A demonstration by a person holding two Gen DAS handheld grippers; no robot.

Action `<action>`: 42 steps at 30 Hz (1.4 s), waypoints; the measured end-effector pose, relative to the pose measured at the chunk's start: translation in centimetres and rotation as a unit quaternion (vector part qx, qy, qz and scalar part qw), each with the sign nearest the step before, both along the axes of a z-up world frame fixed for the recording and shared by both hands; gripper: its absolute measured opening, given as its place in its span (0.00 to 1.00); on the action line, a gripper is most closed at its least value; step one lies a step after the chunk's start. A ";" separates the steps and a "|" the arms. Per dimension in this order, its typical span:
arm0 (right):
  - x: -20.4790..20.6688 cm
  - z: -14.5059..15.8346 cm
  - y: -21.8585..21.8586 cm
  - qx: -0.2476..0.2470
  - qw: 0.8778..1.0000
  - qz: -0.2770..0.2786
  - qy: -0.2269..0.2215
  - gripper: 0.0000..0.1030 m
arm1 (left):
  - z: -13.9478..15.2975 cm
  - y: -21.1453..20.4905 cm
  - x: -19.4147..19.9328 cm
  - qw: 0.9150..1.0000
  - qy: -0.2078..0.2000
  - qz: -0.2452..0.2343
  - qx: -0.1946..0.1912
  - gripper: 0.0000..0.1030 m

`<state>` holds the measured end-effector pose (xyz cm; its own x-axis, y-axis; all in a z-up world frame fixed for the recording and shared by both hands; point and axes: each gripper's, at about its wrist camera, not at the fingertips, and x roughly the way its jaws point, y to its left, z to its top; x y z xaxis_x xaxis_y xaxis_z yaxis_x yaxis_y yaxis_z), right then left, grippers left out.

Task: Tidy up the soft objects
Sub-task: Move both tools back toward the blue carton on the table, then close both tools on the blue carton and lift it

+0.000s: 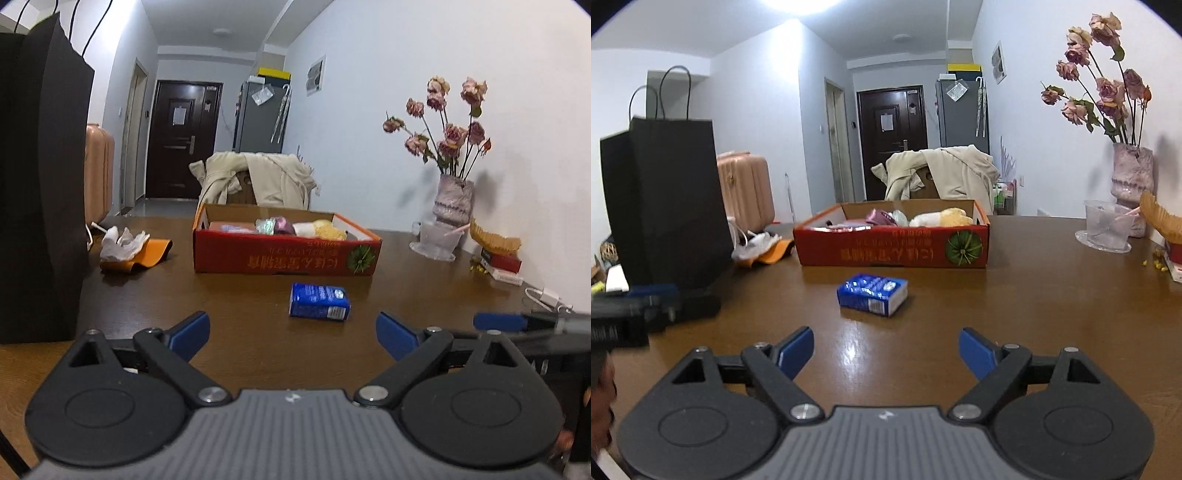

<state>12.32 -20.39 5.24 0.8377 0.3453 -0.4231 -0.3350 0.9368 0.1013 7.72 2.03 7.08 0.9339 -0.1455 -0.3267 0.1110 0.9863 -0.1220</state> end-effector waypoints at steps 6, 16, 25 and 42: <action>-0.5 0.6 -0.3 0.008 1.000 -0.015 -0.010 0.83 | 0.2 -0.1 0.8 1.000 0.003 -0.005 -0.002 0.97; 6.2 1.3 0.4 0.056 0.997 -0.010 0.044 0.67 | 1.4 0.7 10.4 0.998 0.051 -0.024 -0.029 0.80; 17.3 -2.1 2.3 0.102 0.985 0.005 0.136 0.29 | -3.0 1.1 21.5 0.980 0.166 -0.066 -0.090 0.39; 20.3 -5.3 1.8 0.166 0.973 0.019 0.158 0.21 | -6.0 1.9 23.2 0.969 0.180 -0.088 -0.148 0.28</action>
<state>32.65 -18.59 -0.03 0.6675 0.5349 -0.5180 -0.2716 0.8227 0.4994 30.89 3.96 1.03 0.7196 -0.4292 -0.5458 0.1728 0.8721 -0.4578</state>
